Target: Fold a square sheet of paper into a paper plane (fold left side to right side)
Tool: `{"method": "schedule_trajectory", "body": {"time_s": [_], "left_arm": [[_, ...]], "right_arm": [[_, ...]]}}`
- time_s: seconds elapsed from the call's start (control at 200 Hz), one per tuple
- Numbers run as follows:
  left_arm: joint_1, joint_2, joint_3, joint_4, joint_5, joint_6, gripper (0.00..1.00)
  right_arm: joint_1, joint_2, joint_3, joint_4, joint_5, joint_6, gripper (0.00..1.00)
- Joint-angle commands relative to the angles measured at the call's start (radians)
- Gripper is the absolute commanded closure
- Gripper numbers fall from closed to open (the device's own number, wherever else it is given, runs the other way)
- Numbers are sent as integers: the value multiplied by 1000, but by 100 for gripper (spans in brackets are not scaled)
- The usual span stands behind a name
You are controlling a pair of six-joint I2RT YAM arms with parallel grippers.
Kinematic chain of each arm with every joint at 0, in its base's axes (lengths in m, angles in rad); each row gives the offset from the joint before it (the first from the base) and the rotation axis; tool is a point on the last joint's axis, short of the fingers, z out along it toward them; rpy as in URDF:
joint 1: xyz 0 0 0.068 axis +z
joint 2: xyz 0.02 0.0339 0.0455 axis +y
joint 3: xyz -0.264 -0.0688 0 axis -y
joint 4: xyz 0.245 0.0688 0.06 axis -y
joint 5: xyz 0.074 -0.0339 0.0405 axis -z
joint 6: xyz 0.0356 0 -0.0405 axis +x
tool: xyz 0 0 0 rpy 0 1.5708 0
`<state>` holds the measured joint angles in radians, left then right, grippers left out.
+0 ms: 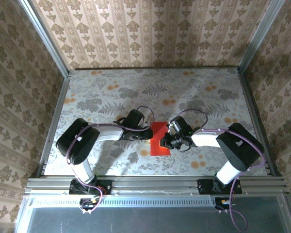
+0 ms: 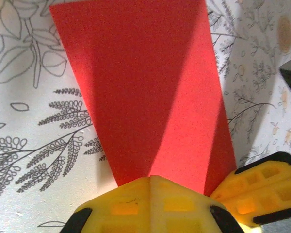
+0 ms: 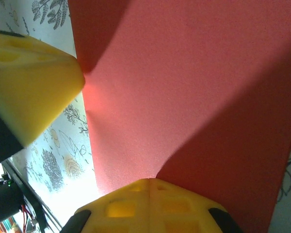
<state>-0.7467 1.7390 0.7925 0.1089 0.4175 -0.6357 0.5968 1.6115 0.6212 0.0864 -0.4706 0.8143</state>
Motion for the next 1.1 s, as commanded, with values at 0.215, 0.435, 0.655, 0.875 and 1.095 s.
{"method": "schedule_trajectory", "body": {"time_s": [0.215, 0.435, 0.655, 0.875, 1.095], "left_arm": [[-12, 24, 1, -54, -25, 16, 100], [-16, 13, -15, -49, -20, 24, 100], [-16, 13, -22, -37, -21, 23, 100], [-16, 4, -25, -44, -31, 26, 100], [-16, -1, -28, -46, -32, 25, 100]], "right_arm": [[-15, -137, 71, -178, 5, -69, 80], [-126, -254, -1, -292, -39, -137, 68], [-148, -256, -72, -274, -122, -126, 63], [-127, -228, -100, -230, -125, -101, 64], [-105, -169, -101, -191, -122, -84, 65]]}}
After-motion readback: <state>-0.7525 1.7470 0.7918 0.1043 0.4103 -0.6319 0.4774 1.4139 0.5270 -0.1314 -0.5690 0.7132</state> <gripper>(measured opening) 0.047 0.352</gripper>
